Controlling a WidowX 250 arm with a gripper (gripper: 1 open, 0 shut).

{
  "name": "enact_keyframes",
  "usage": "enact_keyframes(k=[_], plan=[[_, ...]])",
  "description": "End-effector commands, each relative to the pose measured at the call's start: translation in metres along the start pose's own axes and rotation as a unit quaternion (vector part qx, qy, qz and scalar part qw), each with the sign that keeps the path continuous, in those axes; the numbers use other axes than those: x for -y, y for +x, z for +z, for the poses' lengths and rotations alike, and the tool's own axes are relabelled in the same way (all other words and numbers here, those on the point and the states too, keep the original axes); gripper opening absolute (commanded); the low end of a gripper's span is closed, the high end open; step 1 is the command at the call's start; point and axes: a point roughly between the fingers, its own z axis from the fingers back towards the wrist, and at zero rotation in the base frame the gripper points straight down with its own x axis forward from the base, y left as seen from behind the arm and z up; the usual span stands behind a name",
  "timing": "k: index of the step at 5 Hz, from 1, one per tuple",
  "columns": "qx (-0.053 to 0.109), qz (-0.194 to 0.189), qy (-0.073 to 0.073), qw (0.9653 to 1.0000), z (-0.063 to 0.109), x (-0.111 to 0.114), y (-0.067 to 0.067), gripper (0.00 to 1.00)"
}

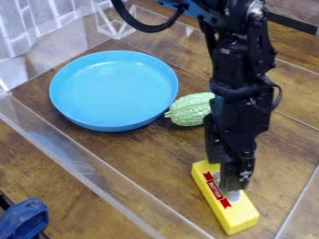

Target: Put the yellow brick in the blue tray

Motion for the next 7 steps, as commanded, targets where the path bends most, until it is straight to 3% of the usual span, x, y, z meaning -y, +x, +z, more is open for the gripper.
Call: enact_keyframes(k=[1,3,4,5,7], plan=[[-0.052,0.007,-0.031,0.9982,-0.057,0.004,-0.019,0.0],[-0.026,0.044,-0.034,0.9981,-0.067,0.017,-0.009,0.0],[-0.015,0.074,-0.038,0.9964,-0.072,0.029,-0.003,1.0],[-0.012,0.096,-0.042,0.9944,-0.07,0.04,-0.006,0.0],[-0.014,0.114,-0.036,0.9927,-0.043,0.043,-0.012,0.0]])
